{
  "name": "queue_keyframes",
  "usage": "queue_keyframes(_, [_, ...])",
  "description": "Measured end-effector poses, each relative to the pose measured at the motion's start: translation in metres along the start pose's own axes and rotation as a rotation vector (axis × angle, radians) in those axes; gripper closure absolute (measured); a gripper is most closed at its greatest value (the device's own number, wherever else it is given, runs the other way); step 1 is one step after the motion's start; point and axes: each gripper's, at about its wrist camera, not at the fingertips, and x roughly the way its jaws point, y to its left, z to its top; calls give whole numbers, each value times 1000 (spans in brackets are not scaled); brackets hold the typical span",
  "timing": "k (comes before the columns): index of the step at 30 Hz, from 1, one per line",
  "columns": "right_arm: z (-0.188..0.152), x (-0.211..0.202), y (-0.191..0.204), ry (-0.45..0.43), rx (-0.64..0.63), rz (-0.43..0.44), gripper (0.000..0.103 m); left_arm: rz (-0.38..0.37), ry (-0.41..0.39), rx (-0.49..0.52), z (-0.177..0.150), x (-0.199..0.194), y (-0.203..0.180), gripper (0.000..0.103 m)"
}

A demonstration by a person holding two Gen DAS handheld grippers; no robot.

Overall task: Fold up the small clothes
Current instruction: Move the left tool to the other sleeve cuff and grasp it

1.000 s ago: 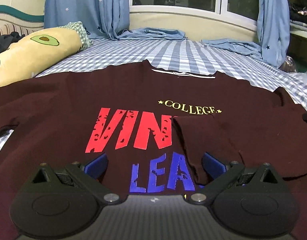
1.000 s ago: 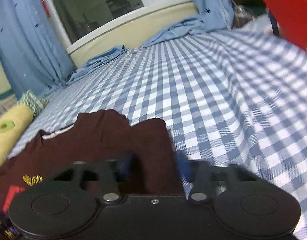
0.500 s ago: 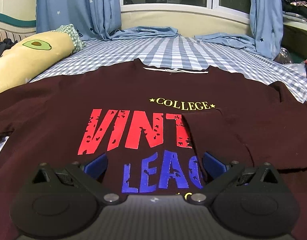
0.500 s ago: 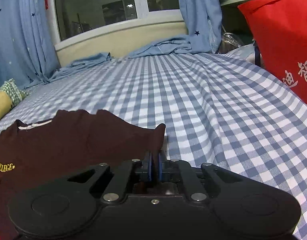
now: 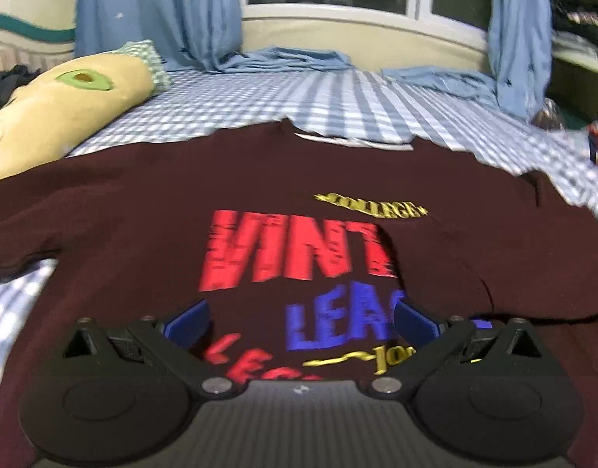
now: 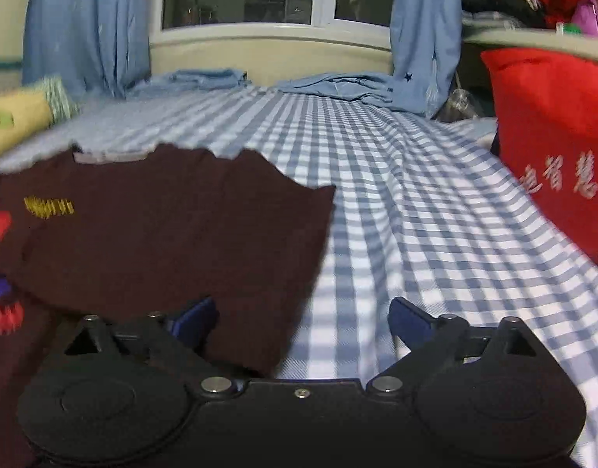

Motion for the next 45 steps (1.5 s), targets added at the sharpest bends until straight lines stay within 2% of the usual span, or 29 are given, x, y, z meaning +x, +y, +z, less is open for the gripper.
queue_keyframes(2, [-2, 1, 4, -7, -6, -15, 4, 3, -9, -41, 3, -15, 22, 1])
queue_keyframes(4, [-2, -4, 7, -22, -7, -35, 3, 36, -24, -82, 5, -31, 50, 1])
queue_keyframes(10, [-2, -46, 26, -111, -38, 18, 1, 234, -64, -164, -6, -67, 147, 1])
queue_keyframes(15, [-7, -91, 56, -164, -67, 119, 0, 438, -88, -236, -26, -94, 232, 1])
queue_keyframes(18, [-13, -113, 76, -163, -82, 192, 0, 555, -136, -273, -37, -107, 275, 1])
queue_keyframes(20, [-18, -125, 90, -153, -93, 246, 0, 648, -176, -253, -40, -111, 298, 1])
queue_keyframes(23, [-25, -137, 111, -140, -85, 292, 0, 727, -223, -207, -41, -112, 323, 0])
queue_keyframes(25, [-29, -142, 125, -128, -66, 322, 0, 730, -237, -217, -39, -111, 342, 1])
queue_keyframes(30, [-38, -149, 159, -126, -25, 366, 0, 683, -217, -300, -36, -99, 385, 0])
queue_keyframes(33, [-44, -146, 173, -112, 0, 390, 0, 625, -212, -361, -42, -98, 406, 0])
queue_keyframes(39, [-48, -142, 198, -104, -42, 381, 0, 613, -259, -333, -45, -96, 407, 1])
queue_keyframes(42, [-48, -140, 202, -101, -41, 378, 0, 616, -266, -333, -43, -95, 406, 7])
queue_keyframes(45, [-46, -138, 201, -93, -19, 385, 0, 603, -285, -356, -42, -97, 406, 19])
